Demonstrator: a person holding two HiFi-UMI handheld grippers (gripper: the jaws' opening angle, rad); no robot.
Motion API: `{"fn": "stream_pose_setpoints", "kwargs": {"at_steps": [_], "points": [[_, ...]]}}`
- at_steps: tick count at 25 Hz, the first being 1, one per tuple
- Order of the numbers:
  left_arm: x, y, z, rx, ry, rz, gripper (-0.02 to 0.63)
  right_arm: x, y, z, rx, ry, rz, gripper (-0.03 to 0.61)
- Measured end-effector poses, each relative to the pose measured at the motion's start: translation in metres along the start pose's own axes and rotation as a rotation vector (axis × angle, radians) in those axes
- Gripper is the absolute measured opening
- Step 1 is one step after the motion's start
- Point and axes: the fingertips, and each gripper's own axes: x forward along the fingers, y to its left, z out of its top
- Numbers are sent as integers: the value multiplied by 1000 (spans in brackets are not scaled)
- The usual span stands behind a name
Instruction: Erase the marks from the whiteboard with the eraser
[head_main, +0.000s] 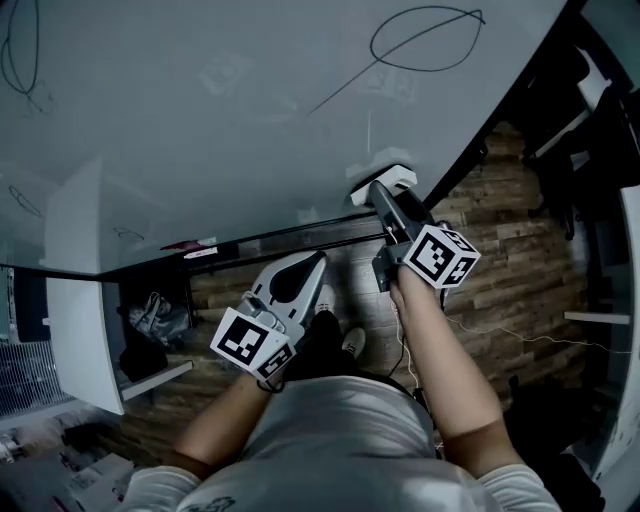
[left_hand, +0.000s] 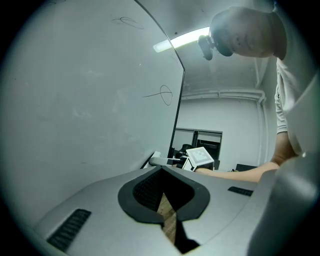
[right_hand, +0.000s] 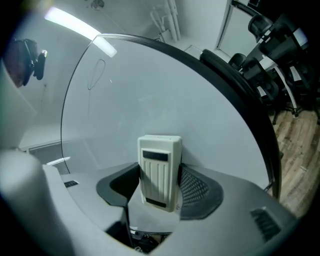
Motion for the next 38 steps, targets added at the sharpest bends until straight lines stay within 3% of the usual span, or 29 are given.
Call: {"fn": "stream_pose_setpoints", "kwargs": {"at_steps": [7,17,25,30,38], "points": [[-1,-2,-4,4,6,14,6,-1,-4,2,-89,-12,16,242],[-16,9,-15,57,47,60,6,-2,-130,-82,-59,131,-185,242],[-40,16,-32,23,73,87,6,-8,-145,-95,-40,144,-240,242],[-74,19,-24,25,55,76,6,-30,-93,-94,-71,103,-207,242],[-167,19,-8,43,6,54,6,-74,78,-117,-206,44,-12,242]]}}
